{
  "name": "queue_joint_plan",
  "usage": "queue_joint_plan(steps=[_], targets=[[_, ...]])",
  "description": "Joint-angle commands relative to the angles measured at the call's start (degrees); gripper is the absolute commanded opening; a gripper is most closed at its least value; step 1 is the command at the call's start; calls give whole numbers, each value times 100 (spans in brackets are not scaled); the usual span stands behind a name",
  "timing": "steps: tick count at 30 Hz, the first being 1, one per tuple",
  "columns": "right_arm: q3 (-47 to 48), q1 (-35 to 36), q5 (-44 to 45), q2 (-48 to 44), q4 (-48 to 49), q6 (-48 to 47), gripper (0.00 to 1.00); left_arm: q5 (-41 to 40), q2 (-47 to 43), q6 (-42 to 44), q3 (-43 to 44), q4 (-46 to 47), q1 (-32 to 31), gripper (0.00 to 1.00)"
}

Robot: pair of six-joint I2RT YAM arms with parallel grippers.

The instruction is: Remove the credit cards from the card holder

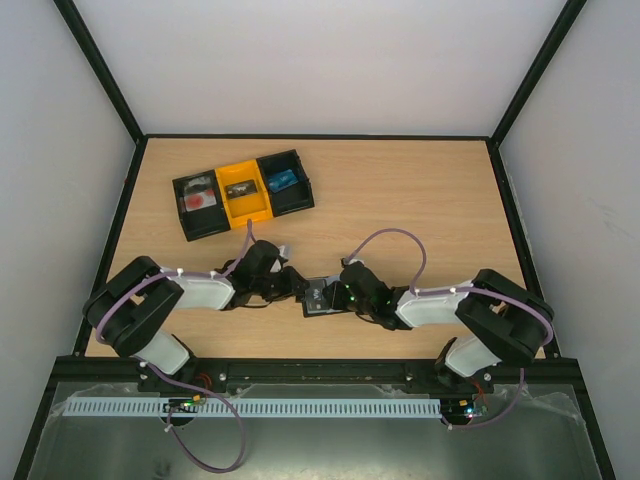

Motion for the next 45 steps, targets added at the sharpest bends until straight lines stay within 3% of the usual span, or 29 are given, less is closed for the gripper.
queue_joint_plan(steps=[1,18,37,45], targets=[[-107,28,248,-254,-195,44,17,-70,-127,28,-80,-73,30,18],[-197,29,179,-165,-28,89,16,-60,-9,-120,-168,198,-110,5],[-368,-1,-63,-12,503,223,16,-119,247,-182,-342,409,-119,6],[-559,-97,-322,-46,933,354,9,-130,230,-219,-447,490,-119,7]])
